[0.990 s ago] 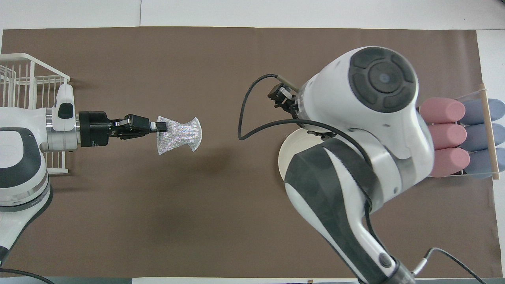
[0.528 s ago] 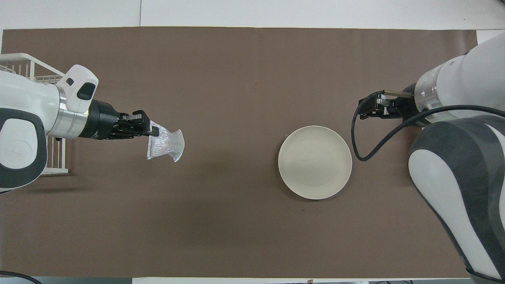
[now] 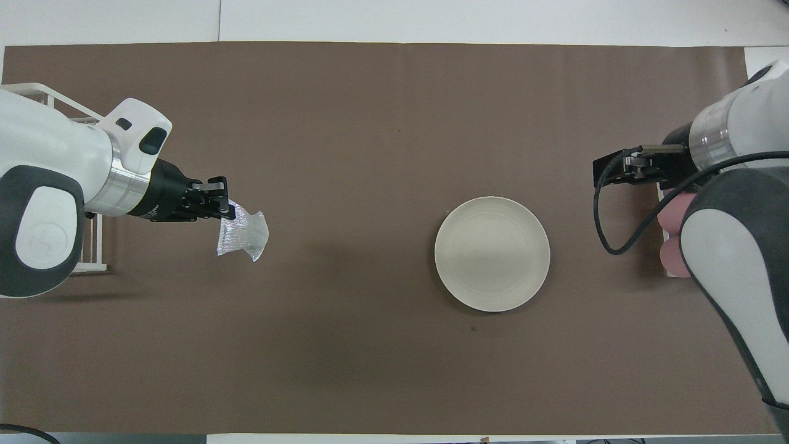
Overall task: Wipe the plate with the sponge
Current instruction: 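Move the sponge toward the rack with the left gripper while the right gripper rests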
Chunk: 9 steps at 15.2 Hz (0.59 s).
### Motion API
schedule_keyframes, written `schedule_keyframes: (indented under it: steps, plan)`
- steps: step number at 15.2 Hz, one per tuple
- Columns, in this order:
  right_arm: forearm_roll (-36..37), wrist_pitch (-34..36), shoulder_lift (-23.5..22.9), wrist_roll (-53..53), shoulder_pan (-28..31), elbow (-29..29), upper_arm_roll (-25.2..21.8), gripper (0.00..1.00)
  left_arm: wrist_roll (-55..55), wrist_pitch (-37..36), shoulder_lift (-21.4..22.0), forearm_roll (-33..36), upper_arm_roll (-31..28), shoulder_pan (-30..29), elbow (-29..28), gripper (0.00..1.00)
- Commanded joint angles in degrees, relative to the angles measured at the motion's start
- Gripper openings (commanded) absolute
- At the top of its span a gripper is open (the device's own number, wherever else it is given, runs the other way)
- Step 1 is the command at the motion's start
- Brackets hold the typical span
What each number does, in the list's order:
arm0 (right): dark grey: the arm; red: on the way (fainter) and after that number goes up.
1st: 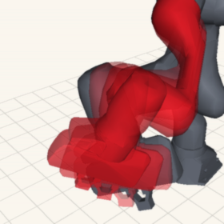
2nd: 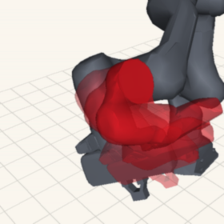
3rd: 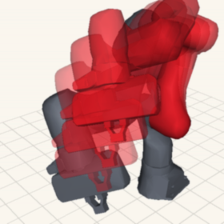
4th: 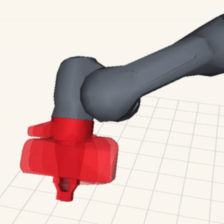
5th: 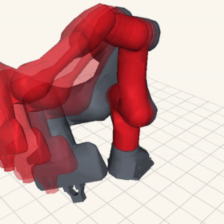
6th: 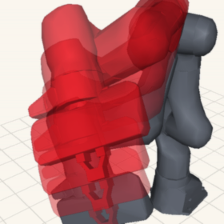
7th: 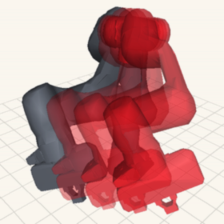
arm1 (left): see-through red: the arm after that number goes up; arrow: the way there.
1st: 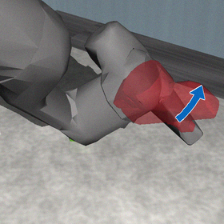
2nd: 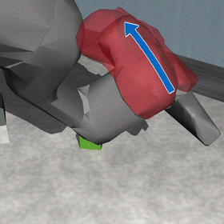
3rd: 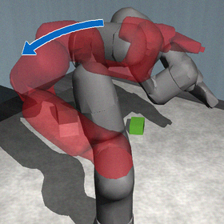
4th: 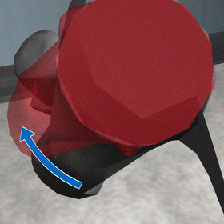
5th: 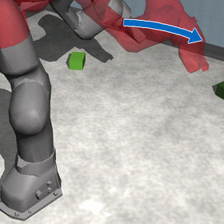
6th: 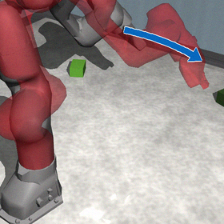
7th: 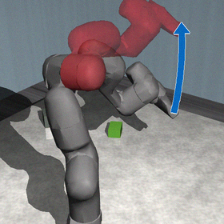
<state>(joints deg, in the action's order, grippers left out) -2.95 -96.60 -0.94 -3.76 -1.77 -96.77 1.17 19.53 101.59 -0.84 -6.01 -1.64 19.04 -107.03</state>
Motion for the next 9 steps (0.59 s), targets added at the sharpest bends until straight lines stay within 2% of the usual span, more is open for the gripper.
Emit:
schedule_keyframes:
  steps: [1,5,6,9]
  plan:
    - [0.4,2.1,0.4,2.4,1.1,0.9,0.8,1.0,0.8,-5.6,-0.7,7.6,-0.7,1.7,1.7,0.0]
    - [0.4,2.2,0.7,4.1,1.4,0.6,0.3,1.0,8.4,-11.0,-0.8,15.4,-0.7,3.5,3.0,0.0]
    - [0.4,2.0,0.7,4.8,2.5,0.7,0.3,1.0,10.8,-12.3,-1.2,18.6,-0.6,5.5,3.1,0.0]
    - [0.3,1.2,0.1,5.0,3.0,1.7,0.3,1.0,11.9,-17.1,-1.9,24.8,-0.6,7.4,4.4,0.0]
